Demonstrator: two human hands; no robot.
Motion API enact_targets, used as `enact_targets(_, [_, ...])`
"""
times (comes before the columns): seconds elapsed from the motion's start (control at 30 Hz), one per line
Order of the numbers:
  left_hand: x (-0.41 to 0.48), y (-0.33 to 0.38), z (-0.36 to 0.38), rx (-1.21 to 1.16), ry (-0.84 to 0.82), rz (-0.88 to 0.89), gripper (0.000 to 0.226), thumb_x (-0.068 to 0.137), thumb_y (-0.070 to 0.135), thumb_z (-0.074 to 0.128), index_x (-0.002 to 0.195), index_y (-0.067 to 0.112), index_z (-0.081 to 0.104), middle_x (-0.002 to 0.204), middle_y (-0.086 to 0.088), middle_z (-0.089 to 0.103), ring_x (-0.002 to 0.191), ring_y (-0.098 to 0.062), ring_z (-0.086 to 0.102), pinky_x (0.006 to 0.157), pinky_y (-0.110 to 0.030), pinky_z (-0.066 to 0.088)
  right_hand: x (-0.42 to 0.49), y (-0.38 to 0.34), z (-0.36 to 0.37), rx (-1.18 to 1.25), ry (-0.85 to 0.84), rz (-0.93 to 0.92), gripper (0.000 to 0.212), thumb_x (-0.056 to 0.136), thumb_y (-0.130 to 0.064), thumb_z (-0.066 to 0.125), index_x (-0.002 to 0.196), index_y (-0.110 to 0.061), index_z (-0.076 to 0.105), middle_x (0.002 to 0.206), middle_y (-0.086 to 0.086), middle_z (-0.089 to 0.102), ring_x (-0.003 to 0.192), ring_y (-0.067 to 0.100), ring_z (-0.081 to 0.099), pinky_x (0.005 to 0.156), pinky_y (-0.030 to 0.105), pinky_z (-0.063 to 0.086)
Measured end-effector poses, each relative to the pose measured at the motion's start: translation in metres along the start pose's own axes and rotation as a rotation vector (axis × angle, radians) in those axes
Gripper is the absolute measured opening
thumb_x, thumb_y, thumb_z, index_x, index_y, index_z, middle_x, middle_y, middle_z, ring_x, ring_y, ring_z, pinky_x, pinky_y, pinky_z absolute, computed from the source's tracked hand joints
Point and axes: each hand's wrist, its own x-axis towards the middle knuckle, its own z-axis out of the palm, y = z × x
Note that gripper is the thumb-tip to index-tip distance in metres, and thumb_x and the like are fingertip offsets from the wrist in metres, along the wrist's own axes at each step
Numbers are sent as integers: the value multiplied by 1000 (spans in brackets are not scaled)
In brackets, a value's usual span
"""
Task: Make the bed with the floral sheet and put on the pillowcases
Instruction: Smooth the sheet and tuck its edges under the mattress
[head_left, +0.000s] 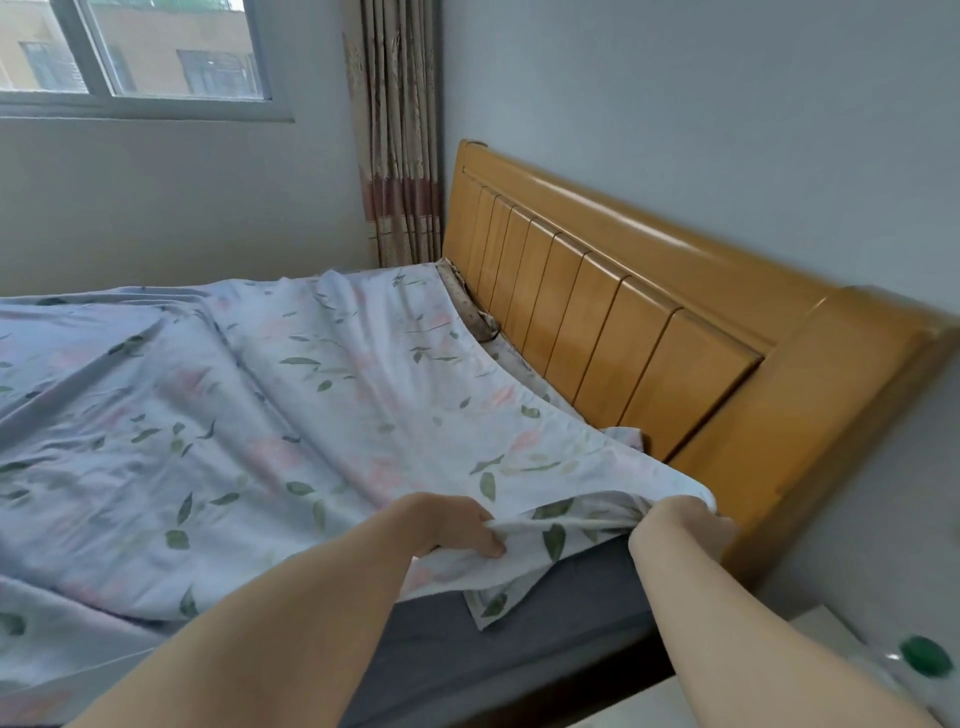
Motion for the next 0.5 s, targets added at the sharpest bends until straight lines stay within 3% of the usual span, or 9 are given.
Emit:
enact_targets(0.1, [1, -6, 6, 231, 129, 17, 43, 96, 32, 47, 133, 12, 50, 137, -7, 50, 124, -26, 47, 103, -34, 37, 3, 12, -5, -49, 33, -19, 43, 100, -10, 31, 143, -3, 32, 145, 19, 39, 130, 35, 44, 103, 39, 40])
enact_targets(0.2, [7, -14, 9, 300, 214, 4, 37, 96, 27, 45, 123, 5, 56, 121, -13, 56, 99, -24, 50, 88, -30, 39, 11, 24, -8, -68, 49, 27, 44, 98, -6, 32, 142, -4, 36, 144, 20, 41, 128, 37, 45, 103, 41, 41])
enact_targets(0.33, [19, -28, 15, 305, 238, -17, 33, 94, 25, 48, 118, 6, 60, 101, -5, 51, 90, -18, 45, 78, -26, 38, 20, 43, -11, -136, 31, 43, 39, 94, 1, 38, 129, -5, 52, 130, 20, 55, 114, 39, 56, 94, 45, 52])
enact_targets(0.5, [33, -39, 33, 193, 176, 6, 6, 90, 23, 55, 93, 17, 55, 94, -2, 52, 83, -18, 45, 69, -23, 37, 32, 56, -18, -154, 46, 88, 36, 93, 3, 43, 127, -2, 54, 129, 21, 55, 114, 40, 56, 95, 45, 52])
